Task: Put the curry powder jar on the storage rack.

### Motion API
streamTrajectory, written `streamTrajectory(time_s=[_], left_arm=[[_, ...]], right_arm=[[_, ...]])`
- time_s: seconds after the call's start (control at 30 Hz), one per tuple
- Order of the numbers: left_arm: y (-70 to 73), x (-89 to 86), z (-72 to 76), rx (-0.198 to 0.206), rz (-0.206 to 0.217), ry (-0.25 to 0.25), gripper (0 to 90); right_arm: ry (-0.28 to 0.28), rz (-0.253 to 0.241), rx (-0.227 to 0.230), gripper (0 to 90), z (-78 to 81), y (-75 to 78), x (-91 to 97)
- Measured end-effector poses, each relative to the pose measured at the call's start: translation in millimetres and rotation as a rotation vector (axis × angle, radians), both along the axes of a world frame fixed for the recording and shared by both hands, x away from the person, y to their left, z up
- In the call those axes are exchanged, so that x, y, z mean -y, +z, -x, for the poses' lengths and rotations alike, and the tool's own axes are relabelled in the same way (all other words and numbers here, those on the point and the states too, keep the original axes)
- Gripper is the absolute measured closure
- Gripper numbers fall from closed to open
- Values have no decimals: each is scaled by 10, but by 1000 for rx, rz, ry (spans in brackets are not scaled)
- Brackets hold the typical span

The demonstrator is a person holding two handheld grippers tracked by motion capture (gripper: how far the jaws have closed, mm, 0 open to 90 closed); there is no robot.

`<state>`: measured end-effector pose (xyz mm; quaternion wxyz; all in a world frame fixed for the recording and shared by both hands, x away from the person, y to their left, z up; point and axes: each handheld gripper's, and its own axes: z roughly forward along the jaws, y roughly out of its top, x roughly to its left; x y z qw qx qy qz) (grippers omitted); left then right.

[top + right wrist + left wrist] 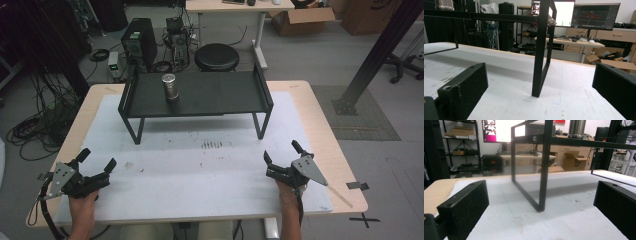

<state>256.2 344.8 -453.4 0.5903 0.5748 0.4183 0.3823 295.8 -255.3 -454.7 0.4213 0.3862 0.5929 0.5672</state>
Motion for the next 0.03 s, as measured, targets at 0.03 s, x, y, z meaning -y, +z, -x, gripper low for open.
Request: streamTrajectory(time_s=[0.03], left_arm=[[-1, 2, 0, 1, 0, 1, 3]], right_arm=[[0, 0, 0, 0, 0, 0, 0]])
